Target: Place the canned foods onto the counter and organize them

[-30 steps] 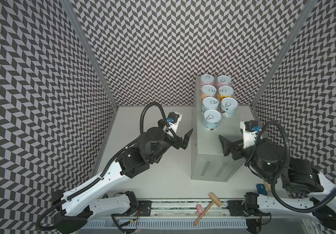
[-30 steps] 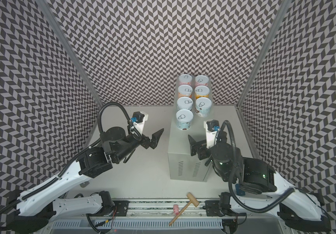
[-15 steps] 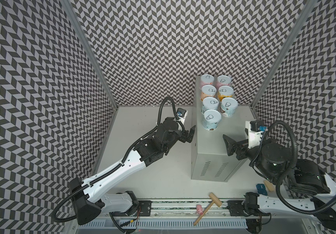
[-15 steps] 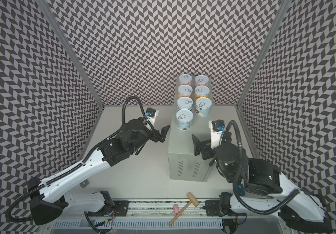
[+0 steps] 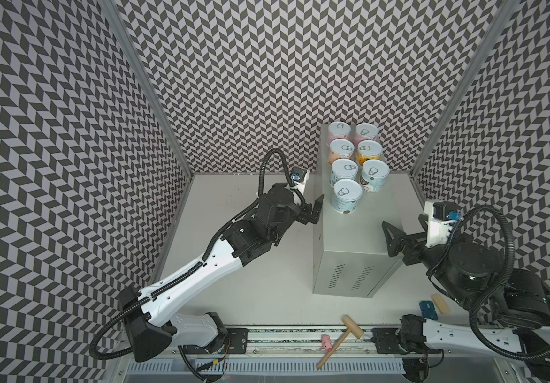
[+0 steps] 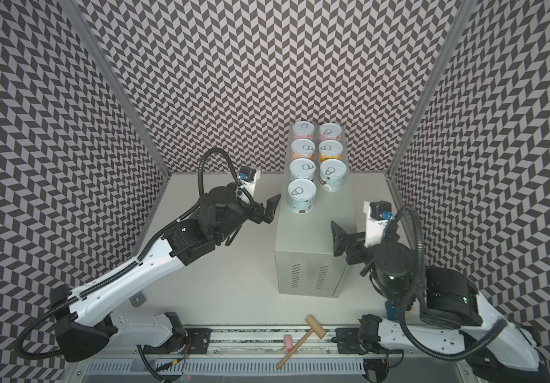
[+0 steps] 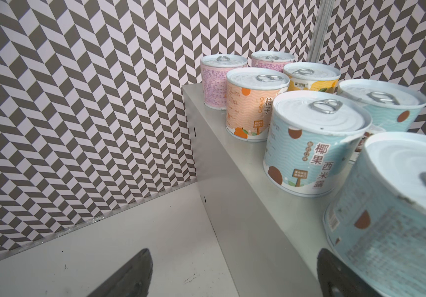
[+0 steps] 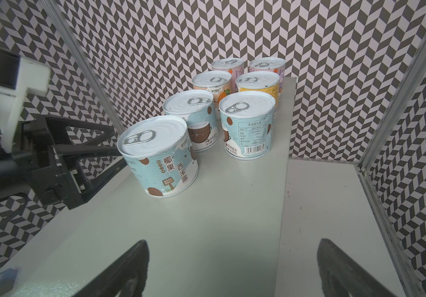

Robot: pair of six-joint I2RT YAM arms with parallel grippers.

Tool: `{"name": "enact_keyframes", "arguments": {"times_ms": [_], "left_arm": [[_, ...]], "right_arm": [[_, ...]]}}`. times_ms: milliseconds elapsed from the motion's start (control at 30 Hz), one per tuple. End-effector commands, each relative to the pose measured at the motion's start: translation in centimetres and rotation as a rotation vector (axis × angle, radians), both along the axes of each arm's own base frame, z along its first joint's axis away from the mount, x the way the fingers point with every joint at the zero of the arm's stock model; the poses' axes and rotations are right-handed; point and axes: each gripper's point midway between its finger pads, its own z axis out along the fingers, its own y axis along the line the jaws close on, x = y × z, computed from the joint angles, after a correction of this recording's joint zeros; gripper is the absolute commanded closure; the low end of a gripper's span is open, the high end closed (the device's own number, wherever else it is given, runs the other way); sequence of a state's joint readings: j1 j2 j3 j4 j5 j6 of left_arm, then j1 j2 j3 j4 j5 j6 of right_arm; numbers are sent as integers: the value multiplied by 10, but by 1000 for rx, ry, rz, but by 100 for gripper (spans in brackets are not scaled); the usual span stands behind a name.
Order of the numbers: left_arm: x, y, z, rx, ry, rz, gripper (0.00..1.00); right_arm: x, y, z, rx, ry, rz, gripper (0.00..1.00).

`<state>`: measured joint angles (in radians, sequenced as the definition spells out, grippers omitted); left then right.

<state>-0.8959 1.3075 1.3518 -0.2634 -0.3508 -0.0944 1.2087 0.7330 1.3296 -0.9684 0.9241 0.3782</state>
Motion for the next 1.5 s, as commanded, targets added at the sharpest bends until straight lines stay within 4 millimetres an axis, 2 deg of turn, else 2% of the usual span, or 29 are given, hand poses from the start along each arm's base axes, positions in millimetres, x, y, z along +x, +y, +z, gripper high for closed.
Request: {"name": "enact_keyframes", "arguments": {"times_ms": [0,600,1467], "left_arm": [[6,-1,12,-16,-24,16,0],[12,-23,1,-5,0,-41,0],[12,-27,-5,-2,21,-59,0]], "right_arm": [[0,-6,2,40,-9,-26,1],[-3,-14,-2,57,-11,-25,1],[-4,-13,-3,63,-8,-19,1]]}}
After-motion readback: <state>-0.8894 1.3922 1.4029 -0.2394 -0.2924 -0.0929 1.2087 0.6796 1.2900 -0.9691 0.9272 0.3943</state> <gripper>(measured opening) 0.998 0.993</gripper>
